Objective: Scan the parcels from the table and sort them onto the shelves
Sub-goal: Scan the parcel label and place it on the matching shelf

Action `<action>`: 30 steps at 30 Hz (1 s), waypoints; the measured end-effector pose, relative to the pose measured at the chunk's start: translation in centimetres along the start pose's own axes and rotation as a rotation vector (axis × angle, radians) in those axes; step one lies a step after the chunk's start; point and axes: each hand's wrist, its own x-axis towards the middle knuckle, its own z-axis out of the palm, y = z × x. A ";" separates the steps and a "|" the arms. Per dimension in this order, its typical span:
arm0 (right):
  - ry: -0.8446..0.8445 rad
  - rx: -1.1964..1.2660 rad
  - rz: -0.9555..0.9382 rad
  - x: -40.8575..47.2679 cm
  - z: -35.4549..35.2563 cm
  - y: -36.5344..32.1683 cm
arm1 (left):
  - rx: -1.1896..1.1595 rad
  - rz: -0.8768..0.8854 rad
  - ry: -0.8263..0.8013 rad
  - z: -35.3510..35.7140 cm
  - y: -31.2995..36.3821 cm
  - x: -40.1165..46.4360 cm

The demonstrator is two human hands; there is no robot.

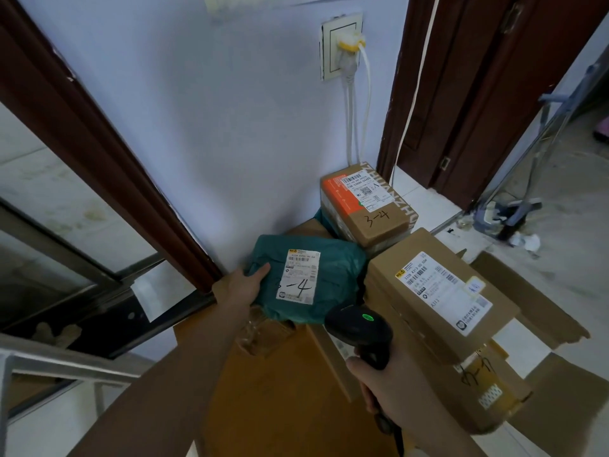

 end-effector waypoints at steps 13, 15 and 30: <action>-0.049 0.048 0.000 0.0 1.5 -0.9 | -0.681 -0.202 -0.247 0.7 -2.8 -1.3; -0.049 0.050 -0.001 -0.2 1.3 -0.6 | -0.741 -0.210 -0.244 1.1 -2.4 -1.1; 0.002 0.066 -0.008 -0.8 0.9 -0.6 | -0.768 -0.214 -0.301 1.2 -2.0 0.4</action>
